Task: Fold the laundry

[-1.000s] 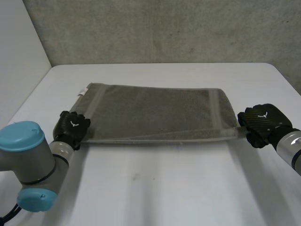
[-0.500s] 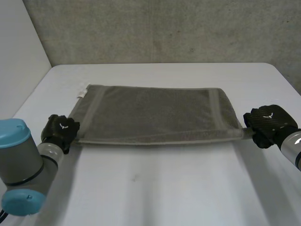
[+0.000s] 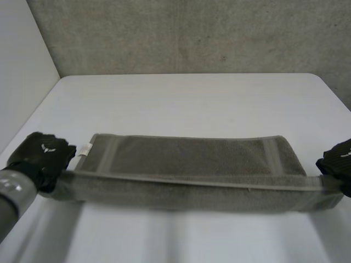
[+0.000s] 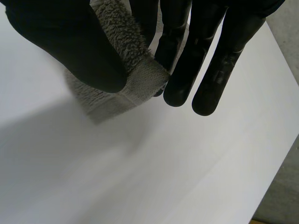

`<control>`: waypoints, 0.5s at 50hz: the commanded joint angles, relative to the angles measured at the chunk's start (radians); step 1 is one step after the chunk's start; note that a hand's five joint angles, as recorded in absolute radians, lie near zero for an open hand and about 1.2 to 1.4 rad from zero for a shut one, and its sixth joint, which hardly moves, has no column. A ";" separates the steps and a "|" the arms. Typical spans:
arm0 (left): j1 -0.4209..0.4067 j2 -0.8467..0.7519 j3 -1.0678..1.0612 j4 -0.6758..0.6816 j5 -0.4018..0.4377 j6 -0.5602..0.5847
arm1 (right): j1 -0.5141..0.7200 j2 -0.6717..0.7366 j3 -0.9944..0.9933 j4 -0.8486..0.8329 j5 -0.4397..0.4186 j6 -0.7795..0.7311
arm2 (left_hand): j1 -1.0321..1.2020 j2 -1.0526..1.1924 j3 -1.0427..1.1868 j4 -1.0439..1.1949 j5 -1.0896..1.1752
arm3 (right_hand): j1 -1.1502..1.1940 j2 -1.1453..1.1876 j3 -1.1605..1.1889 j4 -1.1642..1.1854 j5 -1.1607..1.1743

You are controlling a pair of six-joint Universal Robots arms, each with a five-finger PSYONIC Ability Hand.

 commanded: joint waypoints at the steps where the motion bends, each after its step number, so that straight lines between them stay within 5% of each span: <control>1: -0.019 -0.272 0.112 0.204 -0.007 0.004 | 0.133 0.223 -0.100 -0.104 0.065 0.137 | 0.207 0.179 0.181 0.179 0.188 | 0.445 0.215 0.204 0.202 0.244; 11: -0.068 -0.661 0.438 0.368 -0.011 0.001 | 0.215 0.407 -0.234 -0.371 0.210 0.266 | 0.207 0.179 0.181 0.179 0.188 | 0.445 0.215 0.204 0.202 0.244; 25: -0.082 -0.875 0.665 0.393 -0.016 0.002 | 0.272 0.578 -0.404 -0.528 0.254 0.271 | 0.207 0.179 0.181 0.179 0.188 | 0.445 0.215 0.204 0.202 0.244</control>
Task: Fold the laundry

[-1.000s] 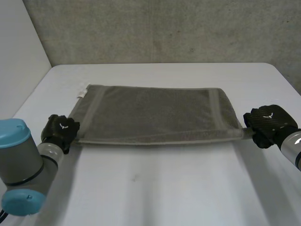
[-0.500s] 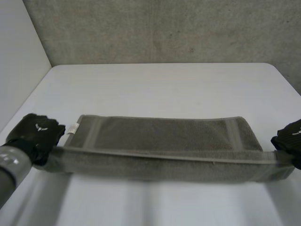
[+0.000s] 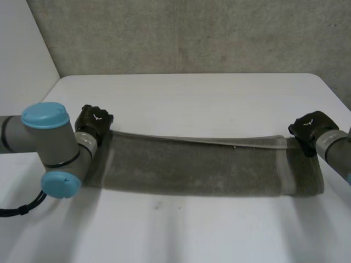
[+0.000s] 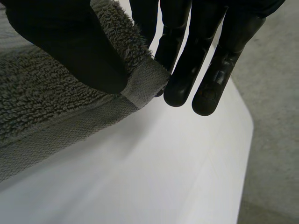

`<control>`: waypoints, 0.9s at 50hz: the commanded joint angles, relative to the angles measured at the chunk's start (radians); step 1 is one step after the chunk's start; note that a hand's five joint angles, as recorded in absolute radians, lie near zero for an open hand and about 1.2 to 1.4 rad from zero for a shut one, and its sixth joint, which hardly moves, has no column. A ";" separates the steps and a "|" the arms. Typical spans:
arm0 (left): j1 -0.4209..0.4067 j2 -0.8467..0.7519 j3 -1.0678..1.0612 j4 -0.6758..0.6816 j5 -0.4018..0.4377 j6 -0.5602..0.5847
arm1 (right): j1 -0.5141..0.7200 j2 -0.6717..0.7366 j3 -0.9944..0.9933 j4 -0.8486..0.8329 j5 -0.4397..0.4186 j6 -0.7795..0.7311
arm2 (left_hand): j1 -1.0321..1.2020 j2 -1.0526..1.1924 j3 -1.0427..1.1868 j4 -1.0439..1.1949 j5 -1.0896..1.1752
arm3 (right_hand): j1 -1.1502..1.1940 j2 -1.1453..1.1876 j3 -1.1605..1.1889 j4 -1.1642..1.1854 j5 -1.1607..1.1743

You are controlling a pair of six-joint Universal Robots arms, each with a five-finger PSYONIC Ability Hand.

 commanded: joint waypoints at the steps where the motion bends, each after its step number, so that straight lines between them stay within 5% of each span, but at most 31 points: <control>1: 0.000 -0.077 0.084 -0.003 -0.002 0.002 | 0.025 0.094 -0.102 -0.036 0.008 -0.002 | 0.197 0.179 0.181 0.179 0.185 | 0.445 0.215 0.204 0.202 0.244; 5: 0.000 -0.103 0.126 -0.003 0.000 0.000 | 0.037 0.120 -0.133 -0.041 0.012 0.005 | 0.197 0.179 0.181 0.179 0.185 | 0.445 0.215 0.204 0.202 0.244; 6: -0.001 -0.104 0.130 -0.001 0.000 -0.002 | 0.044 0.129 -0.149 -0.041 0.021 0.019 | -0.021 -0.039 -0.037 -0.038 -0.033 | -0.100 -0.330 -0.341 -0.344 -0.302; 7: -0.001 -0.104 0.130 -0.001 0.000 -0.002 | 0.044 0.129 -0.150 -0.041 0.021 0.019 | -0.023 -0.041 -0.039 -0.040 -0.035 | -0.106 -0.335 -0.346 -0.349 -0.307; 8: -0.006 -0.104 0.133 -0.001 0.000 -0.002 | 0.047 0.132 -0.163 -0.039 0.040 0.040 | -0.593 -0.611 -0.609 -0.610 -0.605 | -0.658 -0.888 -0.899 -0.901 -0.860; 9: -0.006 -0.104 0.133 -0.001 0.000 -0.002 | 0.048 0.129 -0.171 -0.039 0.066 0.062 | -0.598 -0.616 -0.614 -0.616 -0.611 | -0.777 -1.006 -1.017 -1.020 -0.978; 10: -0.012 -0.098 0.132 -0.001 0.001 -0.003 | 0.048 0.129 -0.171 -0.039 0.066 0.062 | -1.025 -1.043 -1.041 -1.042 -1.037 | -0.777 -1.006 -1.017 -1.020 -0.978; 18: -0.038 -0.002 0.101 -0.001 0.001 -0.017 | 0.042 -0.038 -0.136 -0.088 0.086 0.235 | -1.025 -1.043 -1.041 -1.042 -1.037 | -0.777 -1.006 -1.017 -1.020 -0.978; 25: -0.037 0.152 -0.021 0.002 0.001 -0.060 | 0.033 -0.235 0.011 -0.095 -0.020 0.327 | -1.025 -1.043 -1.041 -1.042 -1.037 | -0.777 -1.006 -1.017 -1.020 -0.978; 33: -0.032 0.414 -0.326 0.074 0.004 -0.311 | -0.047 -0.409 0.285 -0.067 -0.138 0.327 | -1.025 -1.043 -1.041 -1.042 -1.037 | -0.685 -0.914 -0.925 -0.928 -0.886; 45: 0.003 0.491 -0.512 0.195 0.006 -0.477 | -0.133 -0.385 0.467 -0.087 -0.221 0.304 | -1.025 -1.043 -1.041 -1.042 -1.037 | -0.461 -0.691 -0.702 -0.704 -0.663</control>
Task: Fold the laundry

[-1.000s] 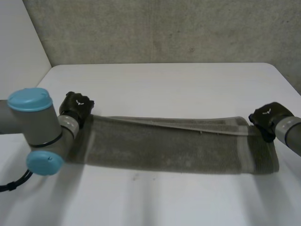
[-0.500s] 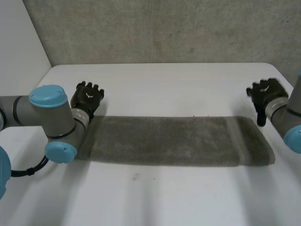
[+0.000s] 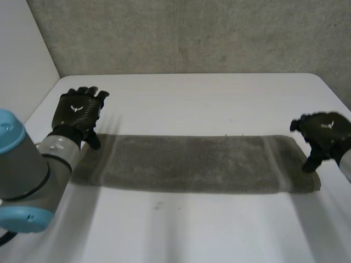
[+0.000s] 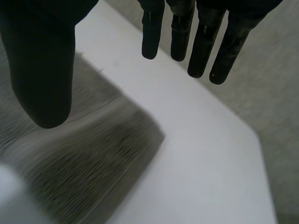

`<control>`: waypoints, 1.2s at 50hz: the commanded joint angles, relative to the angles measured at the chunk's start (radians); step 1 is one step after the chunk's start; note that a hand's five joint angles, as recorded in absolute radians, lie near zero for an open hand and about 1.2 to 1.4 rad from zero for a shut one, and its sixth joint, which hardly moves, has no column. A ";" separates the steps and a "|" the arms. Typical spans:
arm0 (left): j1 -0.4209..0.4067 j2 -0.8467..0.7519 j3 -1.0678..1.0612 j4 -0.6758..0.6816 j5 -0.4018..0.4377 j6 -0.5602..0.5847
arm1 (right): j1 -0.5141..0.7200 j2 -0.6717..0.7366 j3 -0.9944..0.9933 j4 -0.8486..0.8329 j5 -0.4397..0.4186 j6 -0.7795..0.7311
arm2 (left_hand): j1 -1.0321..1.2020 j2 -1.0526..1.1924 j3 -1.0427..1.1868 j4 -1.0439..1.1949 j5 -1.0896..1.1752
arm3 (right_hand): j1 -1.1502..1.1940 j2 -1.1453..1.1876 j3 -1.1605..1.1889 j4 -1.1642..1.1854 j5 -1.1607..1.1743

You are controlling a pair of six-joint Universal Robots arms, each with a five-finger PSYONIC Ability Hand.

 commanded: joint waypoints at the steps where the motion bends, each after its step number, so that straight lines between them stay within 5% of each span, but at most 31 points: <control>1: 0.031 0.018 -0.084 0.080 0.000 -0.074 | -0.059 0.082 0.073 -0.014 -0.036 -0.026 | -0.009 0.009 0.008 0.006 -0.032 | 0.158 0.110 0.102 0.103 0.113; 13: 0.038 0.010 -0.089 0.075 -0.003 -0.069 | -0.068 0.210 0.077 -0.101 -0.016 -0.095 | -0.009 0.009 0.008 0.006 -0.032 | 0.234 0.187 0.178 0.179 0.189; 16: 0.039 0.012 -0.089 0.077 -0.003 -0.069 | -0.076 0.232 0.072 -0.111 -0.016 -0.098 | -0.009 0.009 0.008 0.006 -0.032 | 0.454 0.407 0.399 0.399 0.409; 20: 0.041 0.012 -0.092 0.075 -0.003 -0.069 | -0.091 0.248 0.060 -0.137 -0.005 -0.104 | -0.009 0.009 0.008 0.006 -0.032 | 1.060 1.013 1.004 1.005 1.015; 28: 0.041 0.017 -0.095 0.075 -0.003 -0.069 | -0.204 0.213 0.019 -0.210 0.177 -0.231 | -0.009 0.009 0.008 0.006 -0.032 | 1.061 1.014 1.005 1.006 1.016; 35: 0.039 0.021 -0.109 0.088 0.000 -0.069 | -0.258 0.169 -0.016 -0.252 0.204 -0.316 | -0.009 0.009 0.008 0.006 -0.032 | 1.061 1.014 1.005 1.006 1.016; 48: 0.039 0.024 -0.113 0.095 0.000 -0.069 | 0.302 0.159 -0.242 -0.232 0.184 0.007 | -0.009 0.009 0.008 0.006 -0.032 | 1.061 1.014 1.005 1.006 1.016; 50: 0.039 0.024 -0.113 0.095 0.000 -0.069 | 0.480 0.233 -0.291 -0.241 0.164 0.018 | -0.009 0.009 0.008 0.006 -0.032 | 1.061 1.014 1.005 1.006 1.016; 60: 0.038 0.029 -0.116 0.095 0.000 -0.069 | 0.818 0.484 -0.423 -0.243 0.092 0.015 | -0.009 0.009 0.008 0.006 -0.032 | 1.061 1.014 1.005 1.006 1.016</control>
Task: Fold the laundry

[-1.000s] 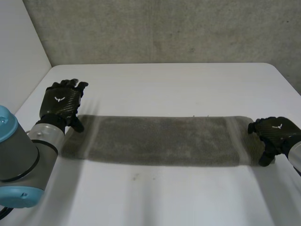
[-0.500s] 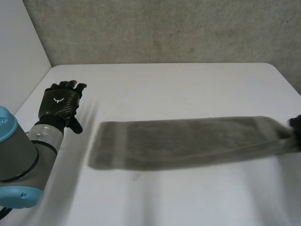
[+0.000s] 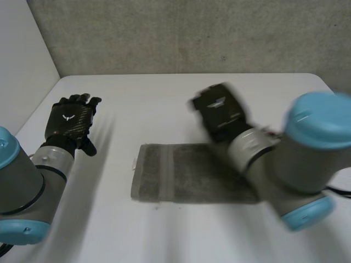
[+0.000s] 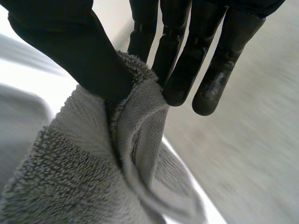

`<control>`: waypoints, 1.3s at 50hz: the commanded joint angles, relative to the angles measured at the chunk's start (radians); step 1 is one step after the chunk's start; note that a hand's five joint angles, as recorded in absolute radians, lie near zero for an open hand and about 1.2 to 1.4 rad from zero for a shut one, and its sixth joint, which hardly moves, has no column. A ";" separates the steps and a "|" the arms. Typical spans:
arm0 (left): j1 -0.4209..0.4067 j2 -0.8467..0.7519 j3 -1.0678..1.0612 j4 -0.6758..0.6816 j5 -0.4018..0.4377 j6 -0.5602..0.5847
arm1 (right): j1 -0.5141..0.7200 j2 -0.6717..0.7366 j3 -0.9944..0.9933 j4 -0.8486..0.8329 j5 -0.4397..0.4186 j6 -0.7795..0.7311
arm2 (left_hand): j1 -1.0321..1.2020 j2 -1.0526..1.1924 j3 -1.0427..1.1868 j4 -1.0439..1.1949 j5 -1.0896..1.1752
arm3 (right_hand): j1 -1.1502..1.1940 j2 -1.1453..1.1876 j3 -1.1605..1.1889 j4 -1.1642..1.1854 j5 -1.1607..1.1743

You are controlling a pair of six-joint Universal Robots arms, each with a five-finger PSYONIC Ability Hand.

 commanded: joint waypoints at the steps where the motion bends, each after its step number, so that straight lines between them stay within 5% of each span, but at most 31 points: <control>1: -0.001 0.003 -0.002 0.000 0.000 0.000 | 0.202 0.189 -0.086 -0.002 -0.044 -0.014 | -0.005 0.009 0.008 0.006 -0.032 | 0.444 0.216 0.204 0.203 0.242; 5: -0.007 -0.003 -0.003 0.000 0.000 0.000 | 0.253 0.297 -0.135 0.018 -0.032 -0.021 | -0.005 0.009 0.008 0.006 -0.032 | 0.444 0.216 0.204 0.203 0.242; 7: -0.010 -0.009 -0.006 0.000 0.000 0.000 | 0.253 0.308 -0.139 0.027 -0.032 -0.021 | -0.005 0.009 0.008 0.006 -0.032 | 0.208 -0.020 -0.032 -0.034 0.005; 8: -0.012 -0.014 -0.016 0.001 0.000 0.000 | 0.253 0.308 -0.142 0.050 -0.030 -0.020 | -0.005 0.009 0.008 0.006 -0.032 | -0.129 -0.358 -0.370 -0.371 -0.332; 9: -0.012 -0.014 -0.016 0.001 0.000 0.000 | 0.253 0.308 -0.142 0.050 -0.030 -0.020 | -0.005 0.009 0.008 0.006 -0.032 | -0.133 -0.361 -0.373 -0.374 -0.335; 11: -0.020 -0.023 -0.026 0.026 0.001 0.000 | 0.247 0.282 -0.152 0.114 -0.023 -0.008 | -0.005 0.009 0.008 0.006 -0.032 | -0.676 -0.905 -0.917 -0.918 -0.879; 13: -0.026 -0.029 -0.029 0.044 0.001 -0.002 | 0.245 0.249 -0.152 0.148 -0.012 0.003 | -0.005 0.009 0.008 0.006 -0.032 | -0.777 -1.005 -1.017 -1.019 -0.980; 28: -0.205 -0.035 0.006 0.070 0.000 -0.034 | -0.053 -0.066 0.140 0.234 -0.016 0.177 | -0.005 0.009 0.008 0.006 -0.032 | -0.777 -1.005 -1.017 -1.019 -0.980; 37: -0.259 -0.178 0.049 0.055 -0.002 -0.041 | -0.263 -0.129 0.437 0.055 -0.027 0.167 | -0.004 0.010 0.009 0.007 -0.031 | -0.777 -1.005 -1.017 -1.019 -0.980; 42: -0.259 -0.242 0.052 0.052 -0.003 -0.038 | -0.313 -0.121 0.497 -0.002 -0.032 0.151 | -0.004 0.010 0.009 0.007 -0.031 | -0.368 -0.596 -0.608 -0.609 -0.570; 44: -0.259 -0.250 0.050 0.051 -0.005 -0.040 | -0.315 -0.101 0.497 -0.008 -0.029 0.122 | -0.004 0.010 0.009 0.007 -0.031 | 0.105 -0.123 -0.135 -0.137 -0.098; 45: -0.257 -0.253 0.049 0.046 -0.005 -0.038 | -0.315 -0.101 0.497 -0.008 -0.029 0.121 | -0.004 0.010 0.009 0.007 -0.031 | 0.108 -0.120 -0.132 -0.134 -0.095; 46: -0.257 -0.252 0.046 0.038 -0.005 -0.040 | -0.316 -0.098 0.493 -0.013 -0.026 0.109 | -0.004 0.010 0.009 0.007 -0.031 | 0.441 0.213 0.201 0.200 0.239; 54: -0.259 -0.203 0.035 0.001 -0.008 -0.041 | -0.303 -0.104 0.372 -0.047 -0.019 0.115 | -0.005 0.009 0.008 0.006 -0.032 | 0.444 0.216 0.204 0.203 0.242; 62: -0.253 -0.141 0.024 -0.008 -0.052 -0.048 | -0.155 -0.086 0.286 -0.031 -0.006 0.190 | -0.005 0.009 0.008 0.006 -0.032 | 0.444 0.216 0.204 0.203 0.242; 65: -0.247 -0.132 0.009 -0.006 -0.061 -0.048 | -0.175 -0.091 0.319 -0.010 -0.007 0.216 | -0.005 0.009 0.008 0.006 -0.032 | 0.133 -0.095 -0.107 -0.109 -0.070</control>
